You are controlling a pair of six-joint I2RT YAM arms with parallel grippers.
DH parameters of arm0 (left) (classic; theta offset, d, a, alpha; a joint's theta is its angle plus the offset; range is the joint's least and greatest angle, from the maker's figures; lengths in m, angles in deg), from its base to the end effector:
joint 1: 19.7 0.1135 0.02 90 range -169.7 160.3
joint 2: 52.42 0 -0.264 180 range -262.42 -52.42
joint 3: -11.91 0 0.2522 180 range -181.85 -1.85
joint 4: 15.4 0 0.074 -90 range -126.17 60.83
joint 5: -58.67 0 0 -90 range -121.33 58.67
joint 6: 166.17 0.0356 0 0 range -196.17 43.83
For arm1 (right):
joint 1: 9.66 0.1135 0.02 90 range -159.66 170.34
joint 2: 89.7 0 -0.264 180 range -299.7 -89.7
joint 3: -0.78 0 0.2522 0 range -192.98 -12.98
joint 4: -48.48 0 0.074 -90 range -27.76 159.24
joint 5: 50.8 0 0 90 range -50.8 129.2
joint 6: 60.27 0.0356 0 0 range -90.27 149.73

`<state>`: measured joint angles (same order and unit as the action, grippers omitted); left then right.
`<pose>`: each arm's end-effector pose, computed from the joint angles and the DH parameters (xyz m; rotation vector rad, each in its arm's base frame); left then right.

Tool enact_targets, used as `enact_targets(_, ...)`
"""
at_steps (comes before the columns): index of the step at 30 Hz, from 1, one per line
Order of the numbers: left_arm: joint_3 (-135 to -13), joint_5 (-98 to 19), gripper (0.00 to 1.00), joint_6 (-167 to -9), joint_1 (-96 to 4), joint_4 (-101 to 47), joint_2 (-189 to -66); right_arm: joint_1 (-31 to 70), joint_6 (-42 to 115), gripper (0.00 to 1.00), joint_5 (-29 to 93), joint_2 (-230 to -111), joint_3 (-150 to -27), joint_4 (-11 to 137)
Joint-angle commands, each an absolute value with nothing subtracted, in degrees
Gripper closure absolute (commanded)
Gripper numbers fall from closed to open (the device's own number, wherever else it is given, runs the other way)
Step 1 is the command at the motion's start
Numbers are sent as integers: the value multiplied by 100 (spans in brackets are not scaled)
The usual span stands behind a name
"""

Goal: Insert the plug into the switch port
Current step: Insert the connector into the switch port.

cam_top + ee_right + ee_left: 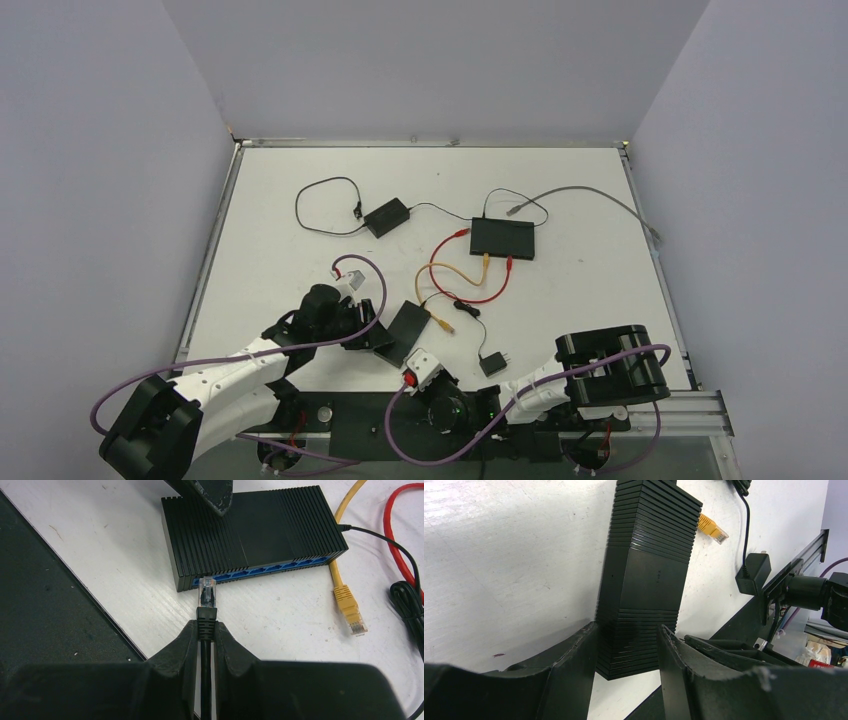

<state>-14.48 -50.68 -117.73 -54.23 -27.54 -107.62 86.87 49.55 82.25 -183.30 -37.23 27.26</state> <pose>0.1347 -0.1070 0.1382 0.0403 2.4771 -1.0261 -0.0056 0.2627 0.1124 -0.9082 1.8136 0.4771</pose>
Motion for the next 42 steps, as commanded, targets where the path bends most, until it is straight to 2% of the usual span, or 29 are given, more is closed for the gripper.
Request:
enact_targets(1,-1486,-5186,57,-11813,-5424,-2459,-10775,8744,5227,100,8336,-18404,-3828,2696)
enact_targets(42,-1365,-5281,58,-11877,-5432,-2214,-10959,8855,4875,100,8501,-18432,-3785,2171)
